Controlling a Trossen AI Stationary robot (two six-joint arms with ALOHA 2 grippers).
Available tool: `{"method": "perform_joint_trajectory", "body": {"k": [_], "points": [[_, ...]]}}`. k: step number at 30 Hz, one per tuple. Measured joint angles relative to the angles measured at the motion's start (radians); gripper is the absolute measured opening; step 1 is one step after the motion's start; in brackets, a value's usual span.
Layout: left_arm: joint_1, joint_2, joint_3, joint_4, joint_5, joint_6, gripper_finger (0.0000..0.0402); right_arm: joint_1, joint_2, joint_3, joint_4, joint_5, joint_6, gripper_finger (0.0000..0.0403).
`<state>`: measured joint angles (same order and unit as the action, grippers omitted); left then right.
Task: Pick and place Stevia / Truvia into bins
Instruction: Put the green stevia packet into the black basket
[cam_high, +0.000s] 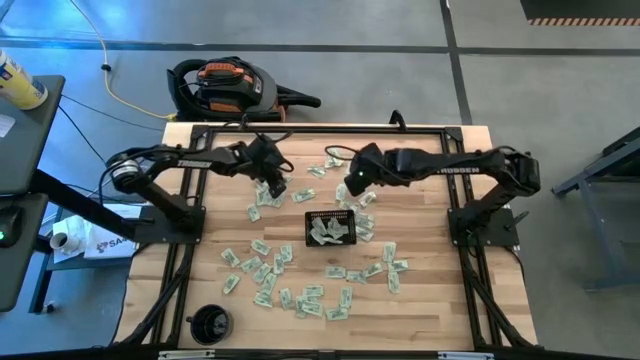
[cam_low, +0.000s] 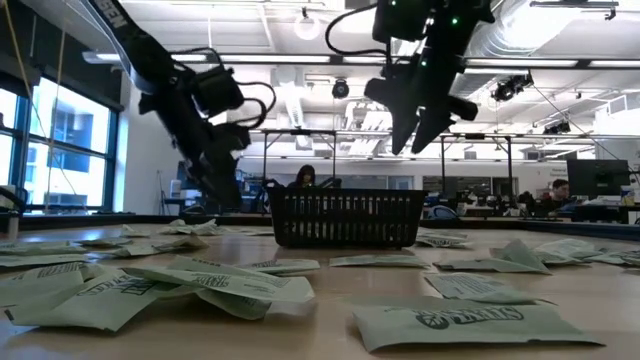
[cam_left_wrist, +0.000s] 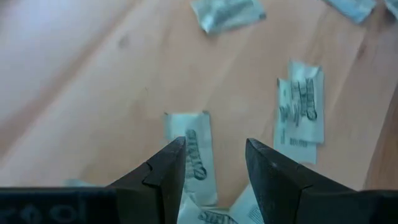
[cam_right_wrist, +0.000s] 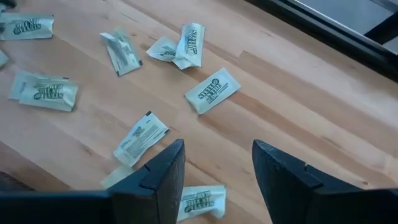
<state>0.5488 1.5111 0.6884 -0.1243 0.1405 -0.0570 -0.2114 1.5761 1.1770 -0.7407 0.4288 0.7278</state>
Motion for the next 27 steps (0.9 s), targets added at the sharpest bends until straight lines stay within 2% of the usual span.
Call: {"method": "perform_joint_trajectory", "body": {"k": [2, 6, 10, 19, 27], "points": [[-0.001, 0.021, 0.000, 0.000, 0.000, 0.000, 0.0200, -0.022, 0.000, 0.000, 0.005, -0.010, -0.034, 0.0176], [0.000, 0.060, 0.000, 0.017, -0.079, -0.002, 0.0200, -0.057, 0.000, 0.000, 0.013, -0.016, -0.087, 0.0173], [0.001, 0.058, 0.001, 0.044, -0.111, 0.001, 0.0200, -0.083, 0.000, 0.000, 0.023, -0.021, -0.129, 0.0173], [0.001, 0.111, 0.002, 0.056, -0.105, 0.004, 0.0200, -0.136, 0.000, 0.000, 0.076, -0.071, -0.233, 0.0170], [0.002, 0.157, 0.005, 0.058, -0.081, 0.002, 0.0189, -0.164, 0.000, 0.000, 0.077, -0.085, -0.258, 0.0170]]}}
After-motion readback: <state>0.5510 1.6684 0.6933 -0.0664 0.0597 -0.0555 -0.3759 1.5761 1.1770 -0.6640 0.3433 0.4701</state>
